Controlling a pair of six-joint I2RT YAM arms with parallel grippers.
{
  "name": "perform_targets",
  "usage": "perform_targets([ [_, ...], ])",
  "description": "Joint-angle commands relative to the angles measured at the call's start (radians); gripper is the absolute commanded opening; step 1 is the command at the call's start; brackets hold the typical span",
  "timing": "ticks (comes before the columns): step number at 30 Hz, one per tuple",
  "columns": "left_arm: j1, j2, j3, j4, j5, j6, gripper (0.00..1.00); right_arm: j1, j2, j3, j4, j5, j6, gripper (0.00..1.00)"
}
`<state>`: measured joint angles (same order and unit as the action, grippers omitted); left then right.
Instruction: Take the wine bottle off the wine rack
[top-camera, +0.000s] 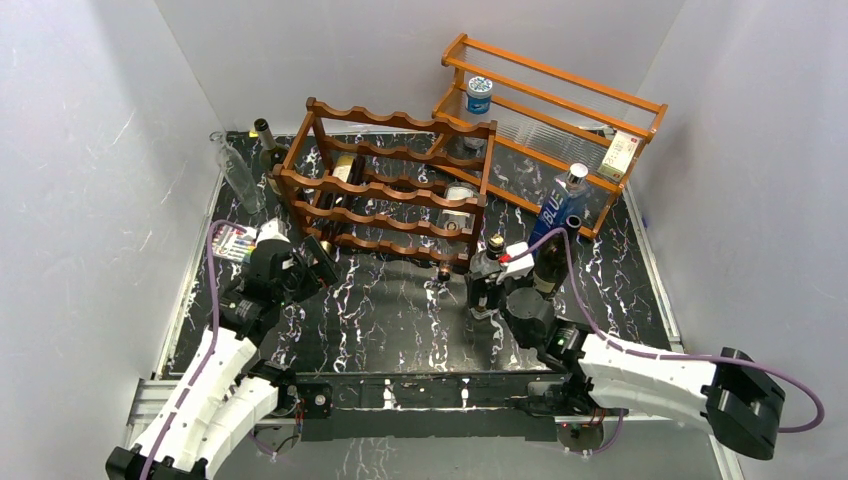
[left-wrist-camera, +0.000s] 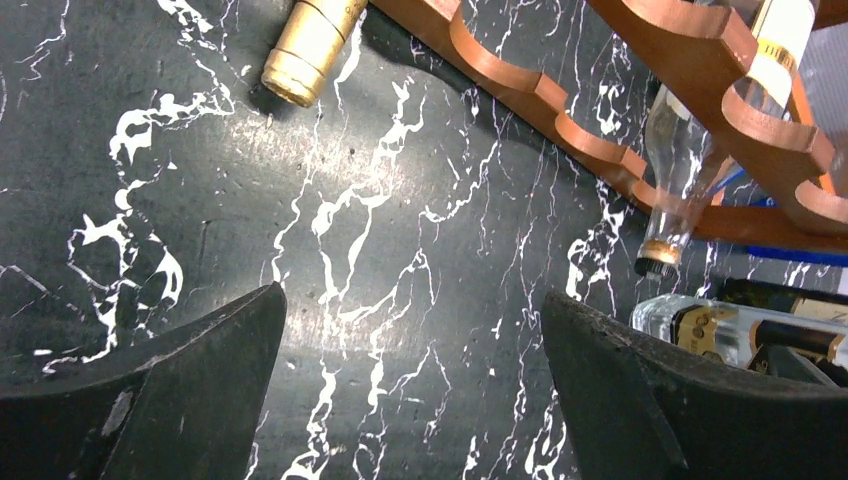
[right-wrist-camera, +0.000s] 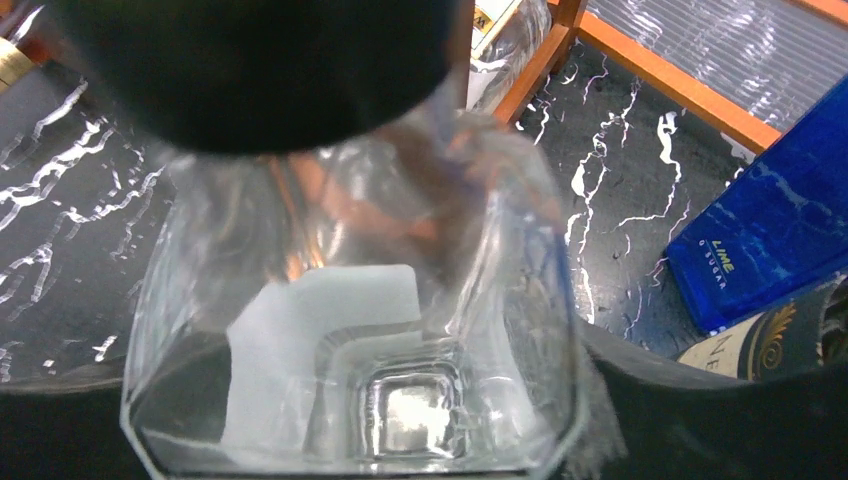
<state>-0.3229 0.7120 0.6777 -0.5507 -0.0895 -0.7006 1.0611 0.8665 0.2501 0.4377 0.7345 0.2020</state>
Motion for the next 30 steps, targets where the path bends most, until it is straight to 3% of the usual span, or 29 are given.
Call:
perform_targets([
  [1, -0.001, -0.027, -0.059, 0.171, -0.05, -0.046, 0.98, -0.002, -0.065, 0.118, -0.121, 0.002, 0.065, 0.95],
  [7, 0.01, 0.022, -0.17, 0.378, -0.009, -0.04, 0.98, -0.002, -0.102, 0.225, -0.332, -0.031, 0.1, 0.98],
  [15, 0.115, 0.104, -0.249, 0.604, 0.088, 0.002, 0.98, -0.001, -0.128, 0.388, -0.638, -0.056, 0.192, 0.98],
  [20, 0.208, 0.187, -0.275, 0.671, 0.122, 0.06, 0.94, -0.001, -0.164, 0.483, -0.757, -0.118, 0.172, 0.98],
  [30, 0.314, 0.335, -0.391, 1.05, 0.26, 0.178, 0.95, -0.001, -0.163, 0.714, -0.92, -0.31, 0.07, 0.98],
])
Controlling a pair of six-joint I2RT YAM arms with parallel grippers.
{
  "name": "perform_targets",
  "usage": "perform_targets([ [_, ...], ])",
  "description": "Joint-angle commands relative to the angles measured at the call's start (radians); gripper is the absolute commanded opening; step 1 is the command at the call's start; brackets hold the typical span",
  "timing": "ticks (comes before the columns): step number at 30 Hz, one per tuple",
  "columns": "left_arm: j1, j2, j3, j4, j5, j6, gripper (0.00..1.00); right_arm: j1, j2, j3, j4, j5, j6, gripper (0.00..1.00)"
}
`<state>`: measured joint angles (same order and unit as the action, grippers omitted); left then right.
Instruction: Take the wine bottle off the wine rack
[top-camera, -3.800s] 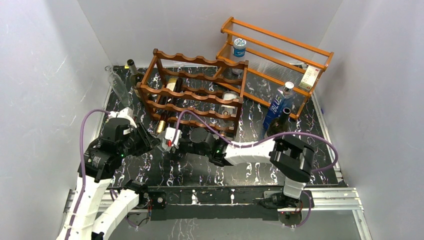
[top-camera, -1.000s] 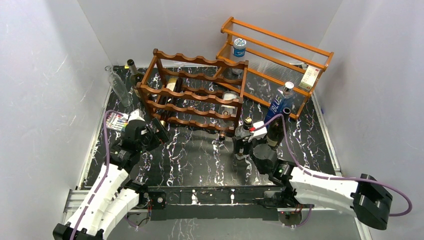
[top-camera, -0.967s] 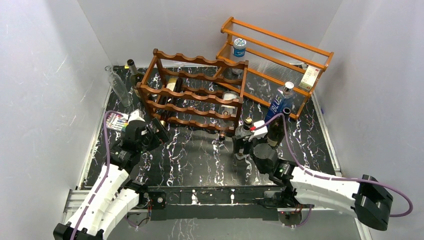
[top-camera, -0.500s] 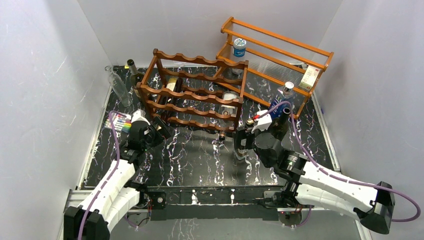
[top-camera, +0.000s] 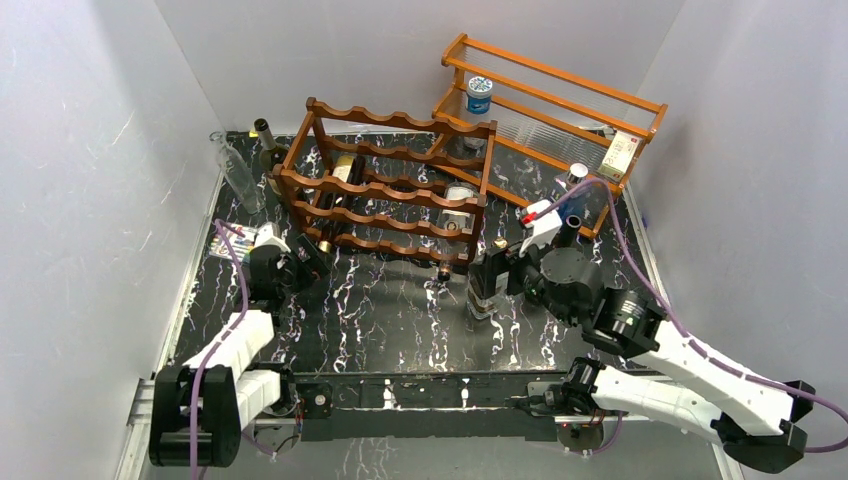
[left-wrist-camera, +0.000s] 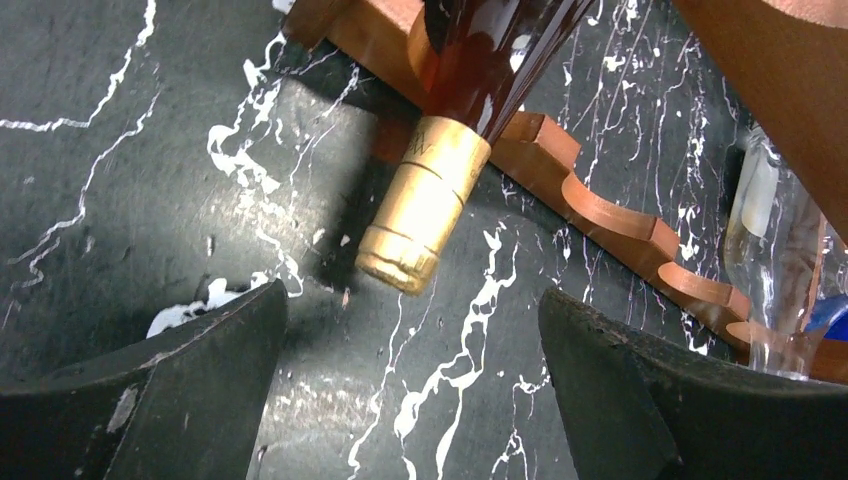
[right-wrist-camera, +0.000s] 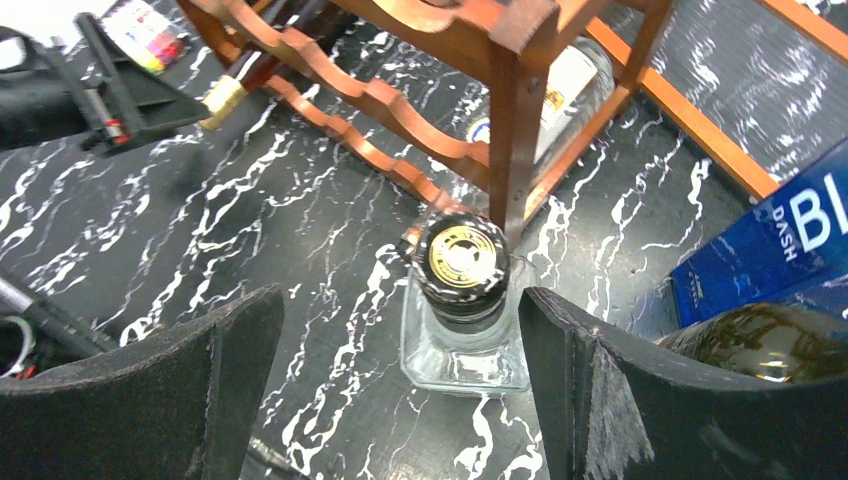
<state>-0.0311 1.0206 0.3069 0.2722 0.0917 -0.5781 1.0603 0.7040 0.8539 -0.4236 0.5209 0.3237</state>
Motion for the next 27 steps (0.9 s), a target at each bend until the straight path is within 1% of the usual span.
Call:
perform_targets([
  [1, 0.026, 0.045, -0.03, 0.277, 0.087, 0.062, 0.95, 0.0, 0.002, 0.129, -0.066, -0.12, -0.064, 0.98],
  [3, 0.05, 0.099, -0.058, 0.4, 0.137, 0.039, 0.94, -0.001, 0.004, 0.162, -0.07, -0.161, -0.089, 0.98],
  [5, 0.074, 0.174, -0.079, 0.52, 0.187, 0.009, 0.89, -0.001, 0.009, 0.192, -0.07, -0.191, -0.123, 0.98],
  [7, 0.078, 0.239, -0.094, 0.642, 0.219, 0.006, 0.86, 0.0, 0.021, 0.225, -0.075, -0.204, -0.16, 0.98],
  [11, 0.094, 0.375, -0.068, 0.75, 0.312, 0.006, 0.82, -0.001, 0.113, 0.341, -0.125, -0.248, -0.227, 0.98],
  [13, 0.111, 0.425, -0.065, 0.818, 0.365, -0.018, 0.78, -0.001, 0.159, 0.409, -0.137, -0.26, -0.255, 0.98],
  [17, 0.124, 0.466, -0.06, 0.837, 0.395, -0.021, 0.74, 0.0, 0.229, 0.504, -0.131, -0.251, -0.303, 0.98],
  [21, 0.133, 0.535, -0.059, 0.865, 0.403, -0.054, 0.72, -0.001, 0.314, 0.573, -0.098, -0.252, -0.363, 0.98],
  [25, 0.15, 0.596, -0.048, 0.898, 0.442, -0.085, 0.62, 0.0, 0.412, 0.608, -0.024, -0.296, -0.411, 0.98],
  [27, 0.163, 0.6, -0.062, 0.92, 0.443, -0.109, 0.54, 0.0, 0.475, 0.623, 0.013, -0.315, -0.428, 0.98],
])
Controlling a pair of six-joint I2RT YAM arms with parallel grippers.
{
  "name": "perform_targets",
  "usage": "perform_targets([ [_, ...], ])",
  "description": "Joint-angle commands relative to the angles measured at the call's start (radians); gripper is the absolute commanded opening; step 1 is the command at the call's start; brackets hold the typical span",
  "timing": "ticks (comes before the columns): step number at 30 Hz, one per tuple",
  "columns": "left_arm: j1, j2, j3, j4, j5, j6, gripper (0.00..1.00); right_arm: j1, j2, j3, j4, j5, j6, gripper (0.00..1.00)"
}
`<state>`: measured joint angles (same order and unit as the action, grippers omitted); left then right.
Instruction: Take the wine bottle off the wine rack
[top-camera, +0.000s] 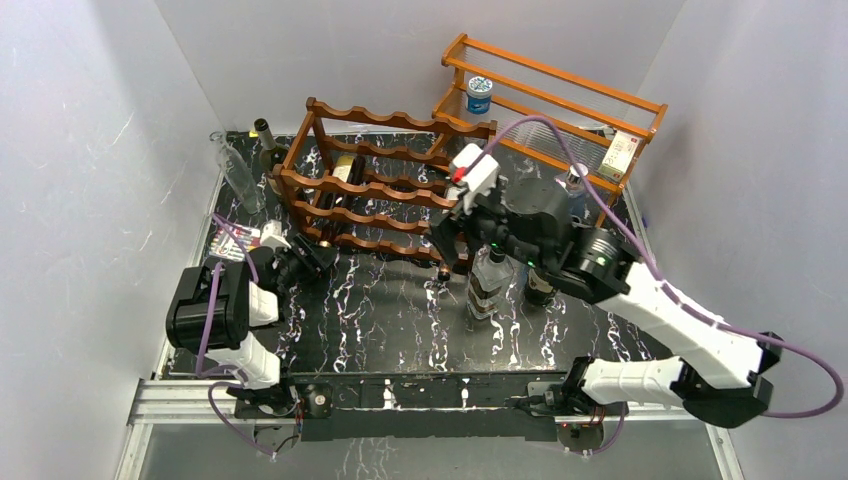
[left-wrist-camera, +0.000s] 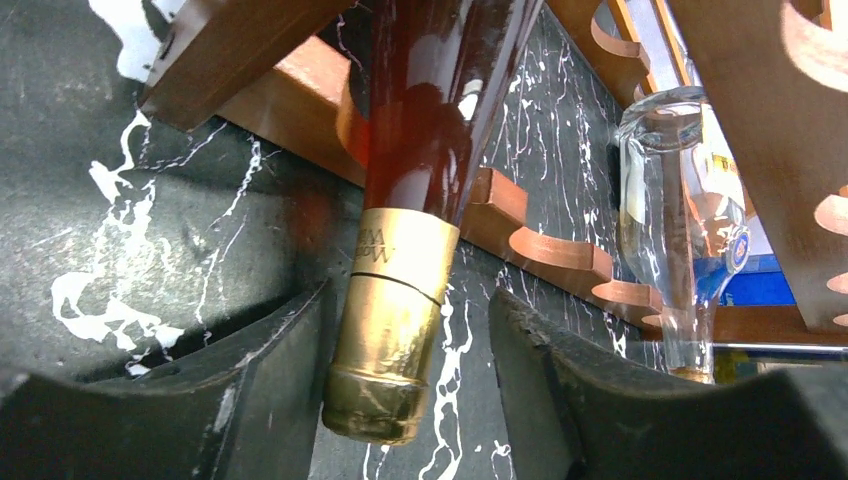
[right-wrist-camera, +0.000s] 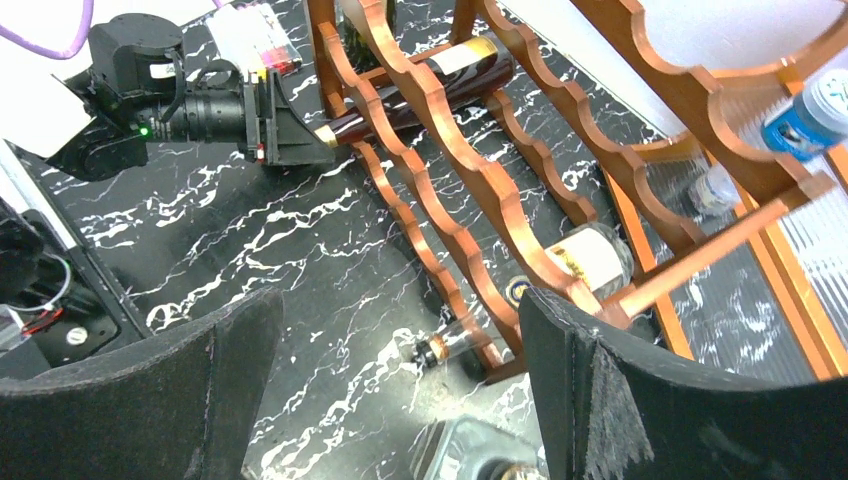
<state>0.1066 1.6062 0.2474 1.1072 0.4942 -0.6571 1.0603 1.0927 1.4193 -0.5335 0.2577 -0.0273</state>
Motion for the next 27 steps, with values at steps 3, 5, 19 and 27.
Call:
perform_targets([
  [3, 0.03, -0.021, -0.028, 0.089, 0.026, -0.044, 0.41, -0.002, 0.216, 0.116, 0.146, -0.046, -0.084, 0.98],
  [5, 0.03, -0.043, -0.042, 0.082, 0.025, -0.07, 0.33, -0.003, 0.292, 0.159, 0.161, -0.042, -0.103, 0.98],
  [19, 0.035, -0.3, -0.103, -0.219, 0.109, -0.233, 0.01, -0.131, 0.805, 0.606, 0.0, -0.049, -0.341, 0.98],
  [27, 0.034, -0.724, -0.005, -0.851, 0.038, -0.132, 0.0, -0.158, 0.889, 0.652, -0.048, -0.144, -0.368, 0.98],
])
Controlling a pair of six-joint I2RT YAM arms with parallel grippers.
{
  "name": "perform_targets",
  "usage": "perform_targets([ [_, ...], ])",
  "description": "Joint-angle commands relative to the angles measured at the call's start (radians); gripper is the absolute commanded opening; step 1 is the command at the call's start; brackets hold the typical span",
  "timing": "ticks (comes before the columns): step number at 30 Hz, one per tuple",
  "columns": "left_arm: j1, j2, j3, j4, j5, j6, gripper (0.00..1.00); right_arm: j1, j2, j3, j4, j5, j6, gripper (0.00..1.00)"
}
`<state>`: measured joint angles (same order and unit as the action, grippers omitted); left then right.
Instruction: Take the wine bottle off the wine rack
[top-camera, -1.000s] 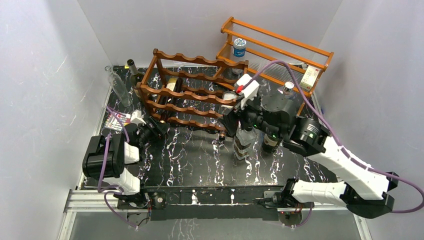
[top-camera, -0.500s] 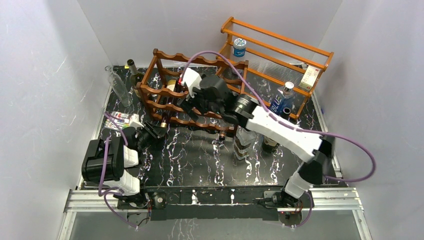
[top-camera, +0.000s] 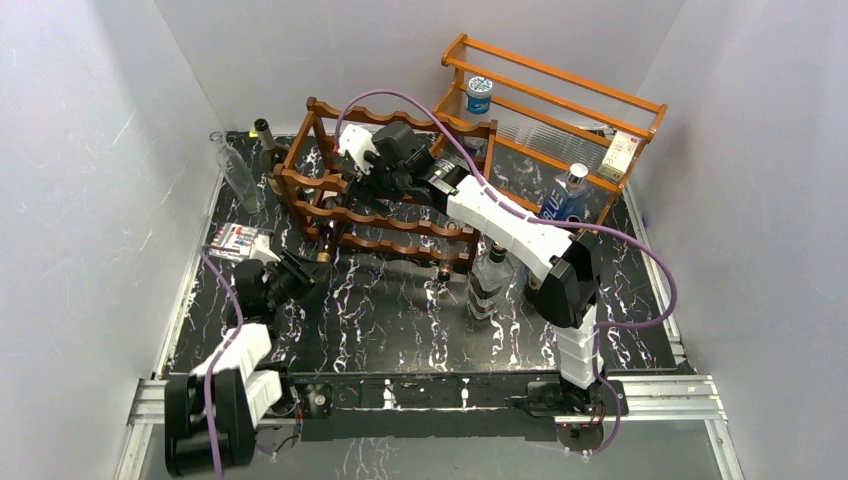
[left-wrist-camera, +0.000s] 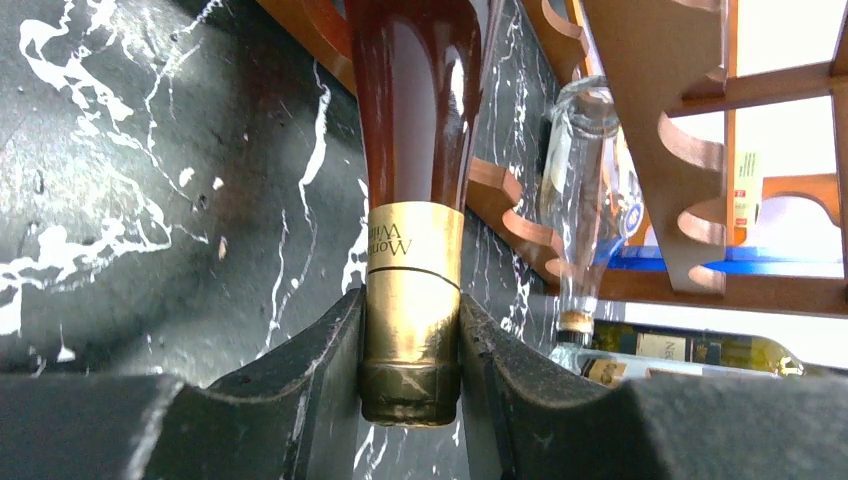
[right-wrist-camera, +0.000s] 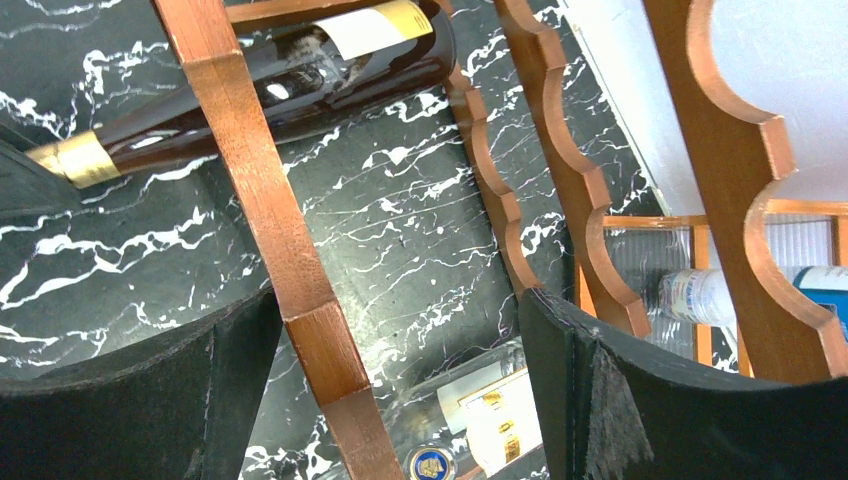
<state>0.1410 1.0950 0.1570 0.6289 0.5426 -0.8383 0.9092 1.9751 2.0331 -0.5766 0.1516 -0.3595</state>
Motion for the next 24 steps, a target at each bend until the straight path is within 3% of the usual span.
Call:
perform_targets([
  [1, 0.0, -0.262, 0.104, -0.45, -0.024, 0.066, 0.0, -0.008, 0.01, 0.032, 0.001, -0.033, -0.032, 0.98],
  [4, 0.001, -0.39, 0.149, -0.63, -0.051, 0.069, 0.0, -0.014, 0.017, 0.021, 0.015, -0.033, -0.019, 0.98],
  [9, 0.0, -0.414, 0.24, -0.818, 0.003, 0.043, 0.0, -0.021, 0.025, 0.018, 0.035, -0.034, 0.002, 0.98],
  [18, -0.018, -0.477, 0.526, -1.256, -0.221, 0.167, 0.0, -0.036, 0.032, 0.011, 0.075, -0.047, 0.029, 0.98],
  [24, -0.058, -0.541, 0.606, -1.379, -0.261, 0.159, 0.0, -0.042, 0.054, 0.017, 0.075, -0.047, 0.033, 0.98],
])
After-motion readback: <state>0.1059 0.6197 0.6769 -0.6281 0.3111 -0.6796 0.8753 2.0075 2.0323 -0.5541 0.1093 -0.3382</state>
